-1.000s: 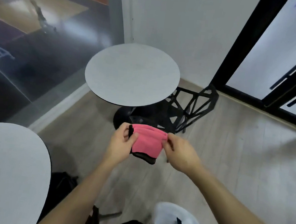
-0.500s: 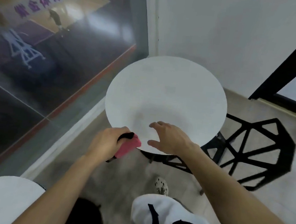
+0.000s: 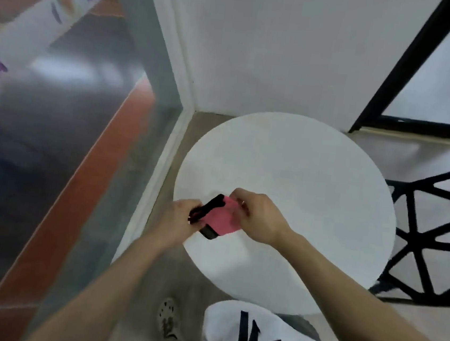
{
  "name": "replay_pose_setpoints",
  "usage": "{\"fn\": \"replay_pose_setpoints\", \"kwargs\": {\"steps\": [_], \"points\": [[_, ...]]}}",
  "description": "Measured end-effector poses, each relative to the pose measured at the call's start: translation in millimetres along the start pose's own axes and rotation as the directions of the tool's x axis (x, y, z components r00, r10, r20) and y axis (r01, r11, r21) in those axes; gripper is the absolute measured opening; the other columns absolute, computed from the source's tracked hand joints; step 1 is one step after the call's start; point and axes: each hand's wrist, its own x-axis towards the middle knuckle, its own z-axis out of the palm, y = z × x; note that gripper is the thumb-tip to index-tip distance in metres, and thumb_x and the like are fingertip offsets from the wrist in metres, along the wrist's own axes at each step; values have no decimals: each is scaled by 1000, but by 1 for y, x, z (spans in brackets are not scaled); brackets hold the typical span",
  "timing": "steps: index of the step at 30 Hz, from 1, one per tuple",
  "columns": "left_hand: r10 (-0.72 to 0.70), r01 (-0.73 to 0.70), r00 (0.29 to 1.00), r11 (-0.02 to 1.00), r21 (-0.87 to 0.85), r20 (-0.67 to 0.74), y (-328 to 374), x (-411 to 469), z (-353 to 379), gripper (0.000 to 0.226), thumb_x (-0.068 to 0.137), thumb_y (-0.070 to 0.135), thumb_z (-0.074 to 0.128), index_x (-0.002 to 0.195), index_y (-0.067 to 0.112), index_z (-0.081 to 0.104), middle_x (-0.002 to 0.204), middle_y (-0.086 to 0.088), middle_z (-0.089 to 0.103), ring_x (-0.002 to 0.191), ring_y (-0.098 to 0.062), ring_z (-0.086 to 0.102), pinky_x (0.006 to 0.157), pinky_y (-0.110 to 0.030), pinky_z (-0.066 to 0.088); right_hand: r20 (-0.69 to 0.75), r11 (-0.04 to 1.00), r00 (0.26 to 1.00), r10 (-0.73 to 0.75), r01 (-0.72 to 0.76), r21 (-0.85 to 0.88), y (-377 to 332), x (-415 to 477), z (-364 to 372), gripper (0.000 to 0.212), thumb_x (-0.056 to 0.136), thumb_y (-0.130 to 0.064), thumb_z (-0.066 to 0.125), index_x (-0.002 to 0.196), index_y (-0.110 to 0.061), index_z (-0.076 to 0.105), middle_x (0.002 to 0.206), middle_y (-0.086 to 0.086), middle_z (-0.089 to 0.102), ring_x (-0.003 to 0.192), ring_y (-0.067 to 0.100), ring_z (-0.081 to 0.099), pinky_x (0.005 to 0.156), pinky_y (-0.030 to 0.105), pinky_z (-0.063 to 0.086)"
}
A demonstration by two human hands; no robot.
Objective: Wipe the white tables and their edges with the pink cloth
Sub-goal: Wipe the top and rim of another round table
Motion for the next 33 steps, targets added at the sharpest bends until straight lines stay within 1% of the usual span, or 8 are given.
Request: {"fn": "replay_pose_setpoints", "kwargs": {"steps": [4, 7, 12, 16, 21, 23, 28, 33], "points": [[266, -287, 943, 954, 86, 201, -26, 42, -43, 17, 91, 22, 76, 87, 33, 64, 79, 12, 64, 75, -9, 61, 65, -30, 48, 15, 952, 963, 268, -267, 151, -33, 1, 42, 38, 83, -52, 76, 112, -31, 62, 83, -7, 72, 69, 10, 67, 62, 28, 54], [422, -503, 820, 853, 137, 388, -22, 73, -62, 10, 92, 33, 77, 98, 34, 70, 87, 14, 67, 82, -7, 64, 73, -33, 53, -103, 913, 913, 394, -376, 161, -45, 2, 62, 25, 91, -39, 74, 83, -17, 66, 83, 1, 64, 70, 15, 59, 65, 32, 45], [608, -802, 592, 380, 461, 529, -7, 152, -51, 23, 103, 39, 63, 124, 31, 68, 111, 9, 68, 103, -19, 67, 82, -37, 50, -274, 778, 728, 628, -587, 223, -37, -9, 63, 24, 97, -32, 64, 86, -11, 63, 84, 2, 64, 71, 24, 61, 59, 36, 45], [535, -861, 497, 203, 466, 684, 3, 200, -39, 31, 109, 40, 54, 136, 30, 65, 127, 7, 69, 114, -21, 66, 90, -38, 51, -344, 624, 524, 779, -701, 344, -22, -6, 59, 34, 104, -39, 51, 85, -11, 55, 65, 8, 69, 53, 23, 60, 43, 25, 33], [510, -903, 396, 67, 424, 764, 10, 261, -40, 32, 109, 40, 52, 137, 29, 64, 126, 7, 69, 112, -20, 66, 89, -38, 52, -418, 516, 357, 835, -772, 372, 11, 42, 52, 47, 106, -65, 43, 93, -21, 54, 61, 5, 67, 59, 30, 68, 53, 37, 54], [481, -911, 375, 35, 410, 792, 10, 283, -46, 32, 109, 41, 52, 137, 29, 65, 126, 6, 69, 112, -21, 66, 88, -38, 52, -413, 482, 320, 853, -786, 386, 18, 57, 52, 55, 104, -68, 52, 87, -16, 59, 71, 7, 64, 63, 32, 63, 54, 39, 48], [458, -931, 277, -89, 354, 845, 20, 353, -45, 34, 105, 39, 57, 136, 28, 64, 128, 5, 65, 113, -22, 63, 87, -41, 55, -506, 418, 164, 847, -794, 441, 13, 78, 54, 22, 112, -36, 54, 105, -20, 68, 79, 4, 66, 73, 35, 63, 53, 38, 39], [444, -945, 74, -255, 206, 893, 40, 424, -29, 51, 96, 32, 70, 146, 27, 58, 147, 2, 56, 131, -24, 53, 105, -41, 48, -795, 587, 67, 603, -712, 386, -28, 133, 90, 39, 115, -22, 51, 151, -32, 58, 129, -12, 72, 111, 22, 66, 82, 39, 57]]}}
